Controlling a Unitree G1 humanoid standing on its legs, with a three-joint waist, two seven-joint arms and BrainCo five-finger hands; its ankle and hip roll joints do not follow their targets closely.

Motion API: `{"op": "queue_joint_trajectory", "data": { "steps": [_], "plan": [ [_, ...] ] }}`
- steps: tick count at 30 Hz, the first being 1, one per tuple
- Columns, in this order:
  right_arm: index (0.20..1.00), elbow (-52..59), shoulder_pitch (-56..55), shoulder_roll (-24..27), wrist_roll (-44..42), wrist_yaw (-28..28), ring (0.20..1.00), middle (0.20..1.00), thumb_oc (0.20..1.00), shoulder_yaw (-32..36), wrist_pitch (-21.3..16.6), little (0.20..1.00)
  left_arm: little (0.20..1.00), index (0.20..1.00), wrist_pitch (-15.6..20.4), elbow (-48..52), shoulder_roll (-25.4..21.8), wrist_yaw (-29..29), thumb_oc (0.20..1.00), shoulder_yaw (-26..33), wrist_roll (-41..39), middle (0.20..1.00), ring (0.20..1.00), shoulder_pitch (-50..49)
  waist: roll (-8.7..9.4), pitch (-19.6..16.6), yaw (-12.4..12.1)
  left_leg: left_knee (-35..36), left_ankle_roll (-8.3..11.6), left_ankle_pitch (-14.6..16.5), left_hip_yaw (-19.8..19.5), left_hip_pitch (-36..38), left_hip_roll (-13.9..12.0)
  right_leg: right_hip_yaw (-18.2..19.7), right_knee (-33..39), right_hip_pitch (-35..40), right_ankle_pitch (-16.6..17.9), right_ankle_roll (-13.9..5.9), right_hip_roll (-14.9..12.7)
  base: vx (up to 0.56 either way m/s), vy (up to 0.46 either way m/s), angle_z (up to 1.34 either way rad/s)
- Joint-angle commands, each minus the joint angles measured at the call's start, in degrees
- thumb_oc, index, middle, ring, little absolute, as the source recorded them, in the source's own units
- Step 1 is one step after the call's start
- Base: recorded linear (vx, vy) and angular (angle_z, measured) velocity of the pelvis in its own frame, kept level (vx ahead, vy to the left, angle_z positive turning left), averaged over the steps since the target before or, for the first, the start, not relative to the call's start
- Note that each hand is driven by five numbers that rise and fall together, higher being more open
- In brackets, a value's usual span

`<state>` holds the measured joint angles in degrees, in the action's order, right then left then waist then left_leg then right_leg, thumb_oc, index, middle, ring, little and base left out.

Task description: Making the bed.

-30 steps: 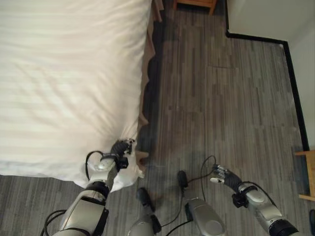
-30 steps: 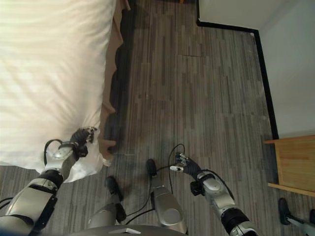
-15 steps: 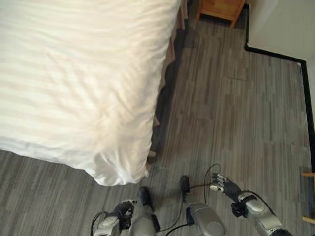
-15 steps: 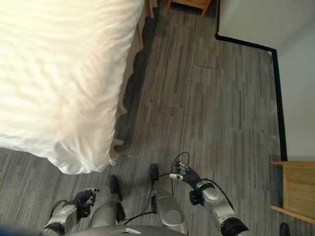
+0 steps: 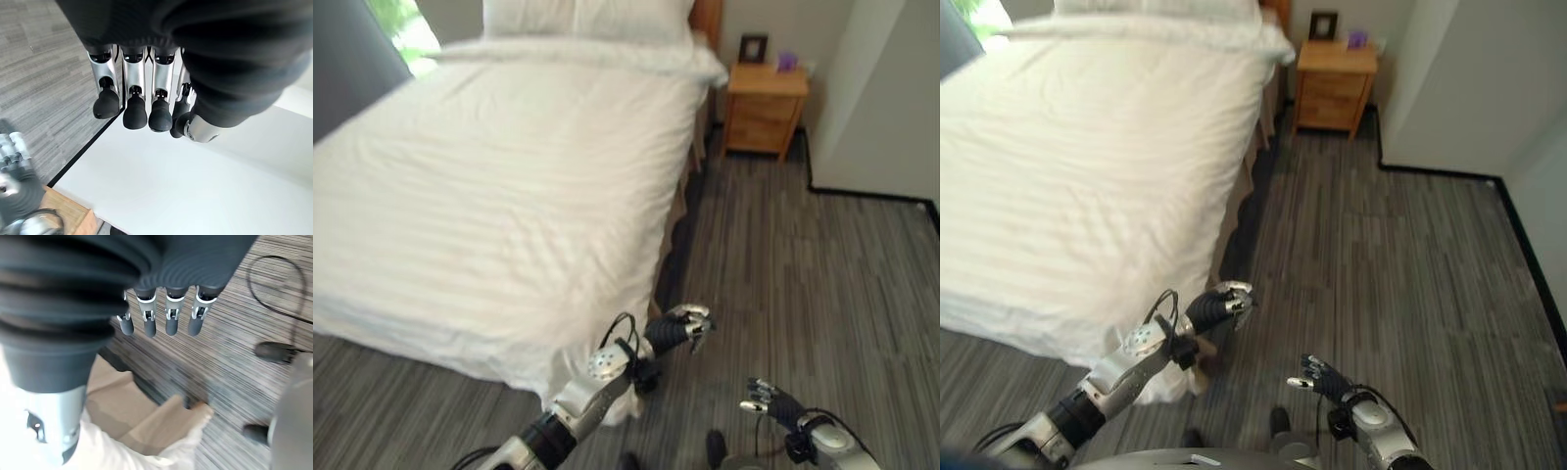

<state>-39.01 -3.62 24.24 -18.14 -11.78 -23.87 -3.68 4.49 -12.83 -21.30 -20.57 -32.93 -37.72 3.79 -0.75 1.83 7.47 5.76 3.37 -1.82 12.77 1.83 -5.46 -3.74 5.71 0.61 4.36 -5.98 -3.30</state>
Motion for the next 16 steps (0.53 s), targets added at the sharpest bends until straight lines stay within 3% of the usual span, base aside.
{"op": "queue_joint_trajectory", "data": {
  "steps": [1,2,4,7,11,16],
  "plan": [
    [1.0,2.25,1.49,-1.59,-1.23,-0.06,1.0,1.0,1.0,3.0,-1.99,1.0,1.0,1.0,4.1,-3.14,-2.56,4.56,1.0,6.37,4.81,1.0,1.0,-3.34,2.09,0.19,-2.17,-0.76,-0.93,1.84,-1.56,0.76,2.61,-0.02,-3.13,-0.32,-2.55,-2.2,-3.14,0.02,-0.012,0.12],
    [1.0,3.85,1.12,-2.0,-2.94,0.11,1.0,1.0,1.0,3.99,-2.22,1.0,1.0,1.0,4.22,-4.05,-1.49,6.44,1.0,10.14,4.53,1.0,1.0,-6.42,2.22,0.15,-2.74,-0.76,-0.99,1.88,-1.85,1.27,2.68,-0.26,-3.13,0.44,-2.77,-2.16,-3.19,0.01,-0.014,0.16],
    [1.0,4.81,0.76,-2.28,-3.97,0.33,1.0,1.0,1.0,4.75,-2.45,1.0,1.0,1.0,3.8,-4.63,-0.9,6.96,1.0,11.78,3.77,1.0,1.0,-8.31,2.25,-0.24,-3.01,-0.76,-1.01,1.75,-2.1,1.25,2.75,-0.5,-3.11,0.52,-2.79,-2.11,-3.18,0.0,-0.012,0.14],
    [1.0,10.67,-1.05,-2.92,-6.74,0.73,1.0,1.0,1.0,7.62,-2.73,1.0,1.0,1.0,4.69,-4.89,0.63,11.26,1.0,21.3,8.07,1.0,1.0,-15.96,2.58,-0.95,-4.57,-0.76,-1.29,2.0,-2.4,2.65,2.8,-1.32,-3.42,1.98,-3.37,-2.08,-3.3,0.01,-0.002,0.28],
    [1.0,15.32,-2.45,-3.19,-8.1,0.4,1.0,1.0,1.0,7.63,-2.53,1.0,1.0,1.0,5.6,-5.31,3.38,13.94,1.0,25.7,8.96,1.0,1.0,-19.34,3.13,-0.86,-5.69,-0.76,-1.46,2.26,-2.64,3.77,2.89,-1.77,-3.81,3.22,-3.92,-1.98,-3.29,0.01,-0.001,0.04],
    [1.0,17.51,-2.38,-3.09,-7.92,0.74,1.0,1.0,1.0,5.47,-2.18,1.0,1.0,1.0,6.02,-5.86,6.45,16.17,1.0,26.61,4.42,1.0,1.0,-19.27,3.64,-0.59,-6.5,-0.76,-1.5,2.36,-3.19,4.49,2.75,-2.75,-3.95,4.25,-4.33,-1.91,-3.27,0.0,-0.011,0.0]
  ]
}}
